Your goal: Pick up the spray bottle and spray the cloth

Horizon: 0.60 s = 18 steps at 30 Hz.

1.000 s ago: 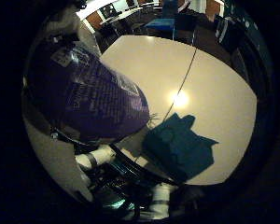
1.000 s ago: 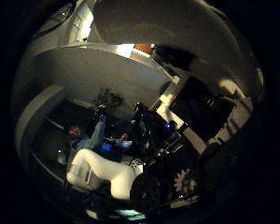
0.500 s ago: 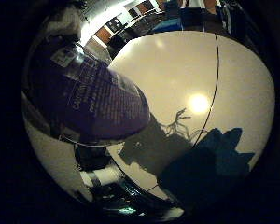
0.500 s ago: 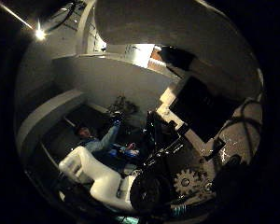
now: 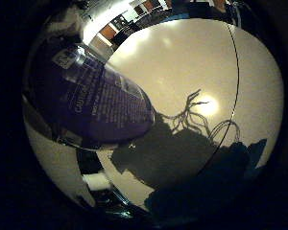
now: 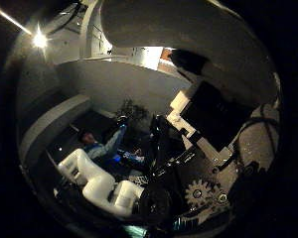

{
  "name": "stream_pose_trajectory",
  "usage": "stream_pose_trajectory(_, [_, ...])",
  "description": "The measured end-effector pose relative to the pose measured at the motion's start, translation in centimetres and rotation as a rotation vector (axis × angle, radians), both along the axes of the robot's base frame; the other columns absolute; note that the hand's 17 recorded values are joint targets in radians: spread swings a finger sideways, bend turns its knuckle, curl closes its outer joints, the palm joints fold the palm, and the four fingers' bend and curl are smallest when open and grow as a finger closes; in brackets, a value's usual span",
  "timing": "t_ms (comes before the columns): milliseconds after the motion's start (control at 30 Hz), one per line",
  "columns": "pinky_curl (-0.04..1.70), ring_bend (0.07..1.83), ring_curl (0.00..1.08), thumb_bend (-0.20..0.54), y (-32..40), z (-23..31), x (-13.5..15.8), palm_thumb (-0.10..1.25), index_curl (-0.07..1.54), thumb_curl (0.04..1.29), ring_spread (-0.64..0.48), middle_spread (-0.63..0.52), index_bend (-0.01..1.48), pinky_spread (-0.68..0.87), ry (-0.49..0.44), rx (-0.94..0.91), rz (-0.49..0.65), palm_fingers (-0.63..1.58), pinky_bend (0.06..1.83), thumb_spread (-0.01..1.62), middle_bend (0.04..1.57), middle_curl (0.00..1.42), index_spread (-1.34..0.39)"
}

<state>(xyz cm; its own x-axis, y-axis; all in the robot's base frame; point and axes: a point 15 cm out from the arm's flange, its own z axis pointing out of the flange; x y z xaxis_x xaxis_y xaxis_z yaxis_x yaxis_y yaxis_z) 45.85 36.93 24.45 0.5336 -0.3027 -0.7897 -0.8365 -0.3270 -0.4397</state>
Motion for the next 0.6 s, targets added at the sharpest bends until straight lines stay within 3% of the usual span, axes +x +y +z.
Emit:
stream_pose_trajectory(400, [0.57, 1.35, 0.5, -0.023, 0.7, -1.8, -1.5, 0.98, 0.6, 0.57, -0.13, -0.11, 1.06, -0.29, 0.055, 0.016, 0.045, 1.24, 1.22, 1.06, 1.23, 0.54, -0.19])
stream_pose_trajectory(600, [0.54, 1.26, 0.47, -0.033, 1.0, -1.8, -2.2, 0.91, 0.56, 0.52, -0.14, -0.14, 0.7, -0.37, 0.053, 0.018, 0.074, 1.08, 1.24, 1.0, 1.14, 0.52, -0.25])
